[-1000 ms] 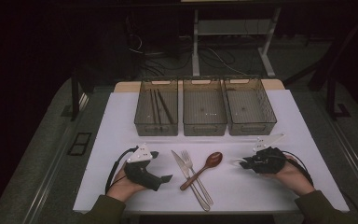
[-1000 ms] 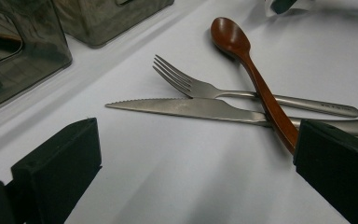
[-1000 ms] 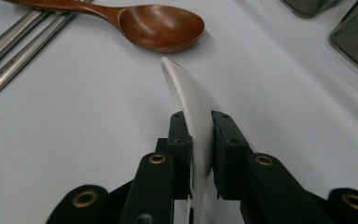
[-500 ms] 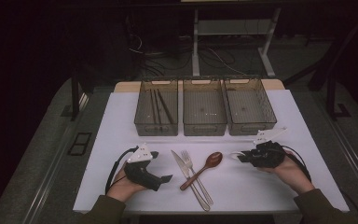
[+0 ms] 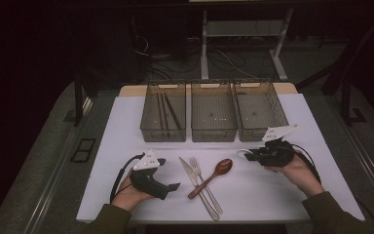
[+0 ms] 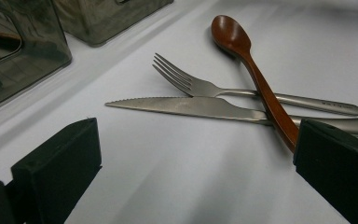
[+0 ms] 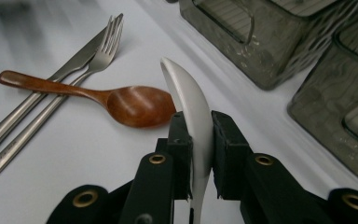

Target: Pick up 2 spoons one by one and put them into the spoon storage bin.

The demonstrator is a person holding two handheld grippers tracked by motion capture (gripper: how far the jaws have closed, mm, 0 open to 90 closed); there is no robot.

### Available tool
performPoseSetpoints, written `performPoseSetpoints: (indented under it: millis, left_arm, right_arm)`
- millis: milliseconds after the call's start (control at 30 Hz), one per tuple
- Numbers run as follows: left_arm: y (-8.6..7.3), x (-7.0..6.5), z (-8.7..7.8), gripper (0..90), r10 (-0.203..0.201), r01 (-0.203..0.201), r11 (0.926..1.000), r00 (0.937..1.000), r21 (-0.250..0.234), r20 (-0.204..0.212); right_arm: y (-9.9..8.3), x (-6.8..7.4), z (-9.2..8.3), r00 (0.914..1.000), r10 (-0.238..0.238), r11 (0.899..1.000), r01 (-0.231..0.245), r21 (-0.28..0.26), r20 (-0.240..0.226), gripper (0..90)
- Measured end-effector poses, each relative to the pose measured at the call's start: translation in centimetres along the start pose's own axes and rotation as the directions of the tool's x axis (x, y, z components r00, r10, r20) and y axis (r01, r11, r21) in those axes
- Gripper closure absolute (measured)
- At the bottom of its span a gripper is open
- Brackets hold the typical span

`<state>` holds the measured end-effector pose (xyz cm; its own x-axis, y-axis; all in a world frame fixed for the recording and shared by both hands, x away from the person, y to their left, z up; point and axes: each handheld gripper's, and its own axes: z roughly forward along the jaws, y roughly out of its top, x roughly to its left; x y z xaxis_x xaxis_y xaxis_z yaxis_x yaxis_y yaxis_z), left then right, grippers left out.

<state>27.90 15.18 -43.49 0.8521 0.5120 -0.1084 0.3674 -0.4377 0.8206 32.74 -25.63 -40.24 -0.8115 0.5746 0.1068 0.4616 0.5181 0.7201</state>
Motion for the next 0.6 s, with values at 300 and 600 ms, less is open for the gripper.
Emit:
performPoseSetpoints:
  millis: [300, 600]
  left_arm:
    - [0.0, 0.0, 0.0, 0.0, 0.001, -0.001, 1.0, 1.0, -0.001, 0.0]
    - [0.0, 0.0, 0.0, 0.0, 0.0, 0.0, 1.0, 1.0, -0.002, 0.0]
  right_arm:
    - [1.6, 0.0, 0.5, 1.0, -0.002, 1.0, 0.002, -0.016, 0.007, 78.0]
    - [3.4, 0.0, 0.9, 0.9999, -0.009, 0.999, 0.01, -0.039, 0.013, 78.0]
